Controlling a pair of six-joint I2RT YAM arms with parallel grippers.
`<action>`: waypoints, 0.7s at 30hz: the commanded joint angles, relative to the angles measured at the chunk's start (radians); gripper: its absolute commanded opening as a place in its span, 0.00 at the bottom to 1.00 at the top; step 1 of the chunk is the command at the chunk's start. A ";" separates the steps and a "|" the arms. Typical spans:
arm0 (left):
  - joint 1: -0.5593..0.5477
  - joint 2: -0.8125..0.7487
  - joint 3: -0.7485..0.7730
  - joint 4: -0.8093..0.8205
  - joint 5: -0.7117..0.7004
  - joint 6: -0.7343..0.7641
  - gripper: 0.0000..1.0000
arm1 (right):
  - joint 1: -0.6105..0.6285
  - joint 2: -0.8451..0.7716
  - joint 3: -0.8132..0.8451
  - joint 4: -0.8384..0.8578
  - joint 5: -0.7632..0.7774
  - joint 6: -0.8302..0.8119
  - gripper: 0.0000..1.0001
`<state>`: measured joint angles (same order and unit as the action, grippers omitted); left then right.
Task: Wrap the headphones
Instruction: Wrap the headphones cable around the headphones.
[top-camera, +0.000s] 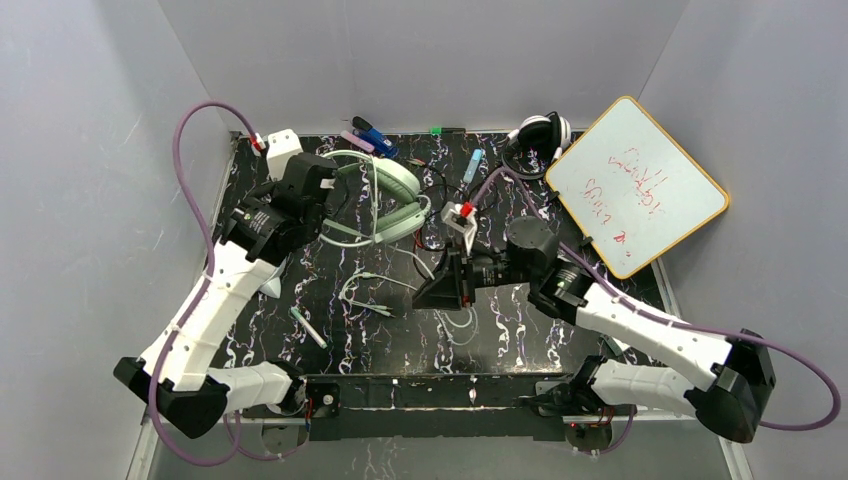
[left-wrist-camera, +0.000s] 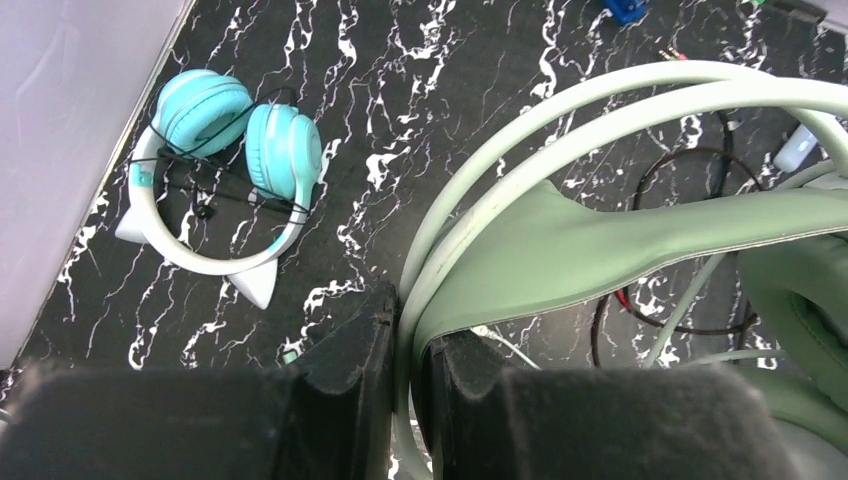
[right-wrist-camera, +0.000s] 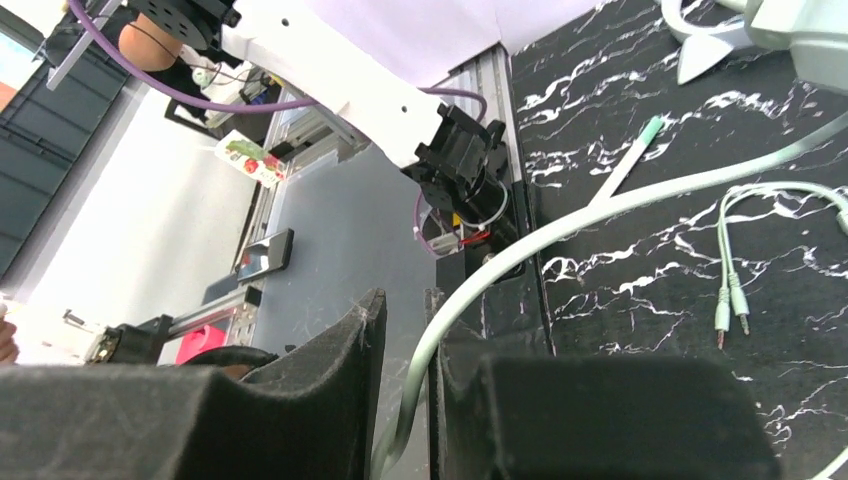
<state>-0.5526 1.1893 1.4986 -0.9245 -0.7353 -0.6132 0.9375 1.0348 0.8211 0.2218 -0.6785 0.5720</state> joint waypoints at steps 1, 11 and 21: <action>0.000 -0.014 -0.006 0.048 -0.035 -0.053 0.00 | 0.012 0.065 0.033 0.036 -0.098 0.043 0.28; 0.000 0.028 -0.117 0.015 -0.002 -0.018 0.00 | 0.015 0.104 0.163 -0.073 0.003 -0.016 0.29; 0.000 0.044 -0.287 0.073 0.195 0.014 0.00 | 0.012 0.208 0.378 -0.151 0.049 -0.062 0.31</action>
<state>-0.5529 1.2404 1.2488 -0.9104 -0.6029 -0.5987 0.9474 1.2160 1.0588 0.0761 -0.6537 0.5598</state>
